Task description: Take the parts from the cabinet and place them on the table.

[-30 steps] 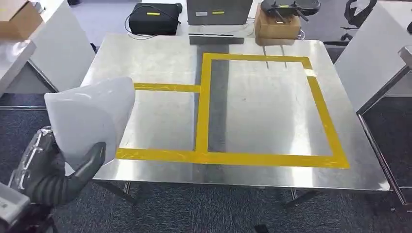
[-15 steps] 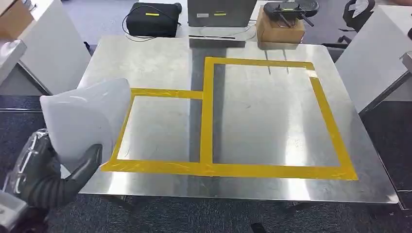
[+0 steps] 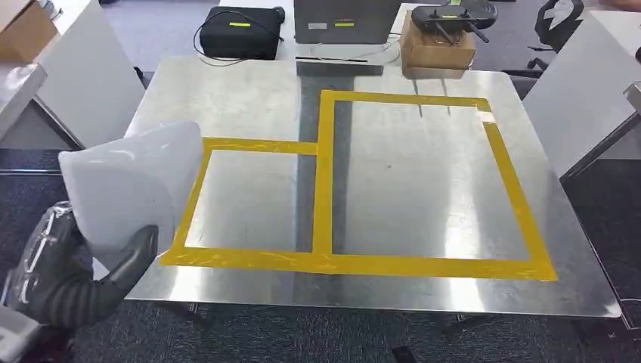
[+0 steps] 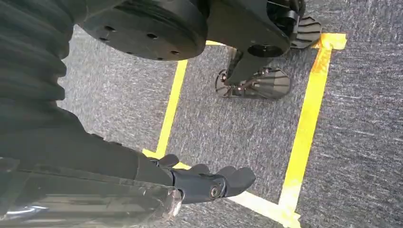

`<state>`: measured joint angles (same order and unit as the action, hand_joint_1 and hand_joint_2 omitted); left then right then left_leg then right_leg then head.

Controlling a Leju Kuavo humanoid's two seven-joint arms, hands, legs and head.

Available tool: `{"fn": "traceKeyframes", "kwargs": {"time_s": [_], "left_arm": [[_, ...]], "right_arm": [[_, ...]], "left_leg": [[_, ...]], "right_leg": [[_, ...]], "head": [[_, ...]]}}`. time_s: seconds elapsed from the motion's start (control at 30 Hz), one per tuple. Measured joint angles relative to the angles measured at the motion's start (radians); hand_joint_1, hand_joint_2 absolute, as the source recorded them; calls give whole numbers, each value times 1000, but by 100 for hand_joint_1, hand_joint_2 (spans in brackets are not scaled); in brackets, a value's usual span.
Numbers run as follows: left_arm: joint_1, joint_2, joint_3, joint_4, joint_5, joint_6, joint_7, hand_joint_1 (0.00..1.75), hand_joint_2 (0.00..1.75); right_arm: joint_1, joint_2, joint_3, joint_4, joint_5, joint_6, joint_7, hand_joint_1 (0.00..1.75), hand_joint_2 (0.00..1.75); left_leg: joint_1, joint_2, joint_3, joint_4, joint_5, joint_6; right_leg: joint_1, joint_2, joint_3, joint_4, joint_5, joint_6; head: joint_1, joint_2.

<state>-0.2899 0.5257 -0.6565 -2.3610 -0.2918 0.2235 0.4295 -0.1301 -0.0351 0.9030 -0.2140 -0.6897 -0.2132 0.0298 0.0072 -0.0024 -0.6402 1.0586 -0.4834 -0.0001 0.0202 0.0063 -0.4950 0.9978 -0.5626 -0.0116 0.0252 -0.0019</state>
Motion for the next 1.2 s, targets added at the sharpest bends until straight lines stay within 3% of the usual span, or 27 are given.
{"fn": "traceKeyframes", "kwargs": {"time_s": [0.1, 0.23, 0.37, 0.43, 0.6, 0.67, 0.9, 1.07, 1.2], "left_arm": [[0, 0, 0, 0, -11, -2, 1, 175, 175], [-13, 4, 0, 0, -179, -63, 70, 175, 175], [-25, 5, 0, 0, -224, -89, 91, 175, 175], [-49, 8, -3, 3, -278, -154, 128, 175, 175], [-207, 8, -43, 63, -424, -442, 202, 175, 175], [-264, -7, -70, 111, -471, -503, 195, 175, 175], [-398, -83, -182, 309, -539, -568, 130, 175, 175], [-456, -165, -267, 508, -562, -598, 42, 175, 175], [-483, -223, -322, 691, -558, -581, -23, 175, 175]], "right_arm": [[0, 0, 0, 0, 0, 0, 0, 0, 175], [-1, 1, 0, 0, 0, 1, 0, 0, 175], [-4, 2, 0, 0, 1, 1, 0, 0, 175], [-7, 2, 0, 0, 10, 5, 3, 0, 175], [-30, 12, 2, 0, 39, 24, 26, 0, 175], [-45, 17, 3, -1, 48, 31, 37, 0, 175], [-70, 31, 6, -1, 62, 50, 55, 0, 175], [-84, 42, 13, -1, 72, 71, 67, 0, 175], [-86, 49, 18, -1, 73, 80, 76, 0, 175]], "left_leg": [[0, 0, 0, 0, 0, 0], [0, 0, 0, 0, 0, 0], [0, -1, 1, 0, 0, 0], [0, -3, 1, 0, 0, 0], [1, -14, 0, 0, 2, 2], [1, -18, 0, 0, 3, 3], [1, -32, 0, 0, 5, 5], [0, -36, -1, 1, 5, 5], [0, -36, 0, 0, 5, 5]], "right_leg": [[0, 0, 0, 0, 0, 0], [0, 0, 0, 0, 0, 0], [0, 0, 0, 0, 0, 0], [0, -1, 0, 0, 0, 0], [0, -5, -1, 0, 0, 1], [0, -7, 0, 0, 1, 1], [-1, -18, 1, -1, 0, 2], [-2, -19, 2, -1, 0, 3], [-2, -19, 2, -1, 0, 3]], "head": [[0, 0], [0, 0], [0, 0], [0, 0], [0, 0], [0, 0], [0, 0], [2, 0], [2, 0]]}}
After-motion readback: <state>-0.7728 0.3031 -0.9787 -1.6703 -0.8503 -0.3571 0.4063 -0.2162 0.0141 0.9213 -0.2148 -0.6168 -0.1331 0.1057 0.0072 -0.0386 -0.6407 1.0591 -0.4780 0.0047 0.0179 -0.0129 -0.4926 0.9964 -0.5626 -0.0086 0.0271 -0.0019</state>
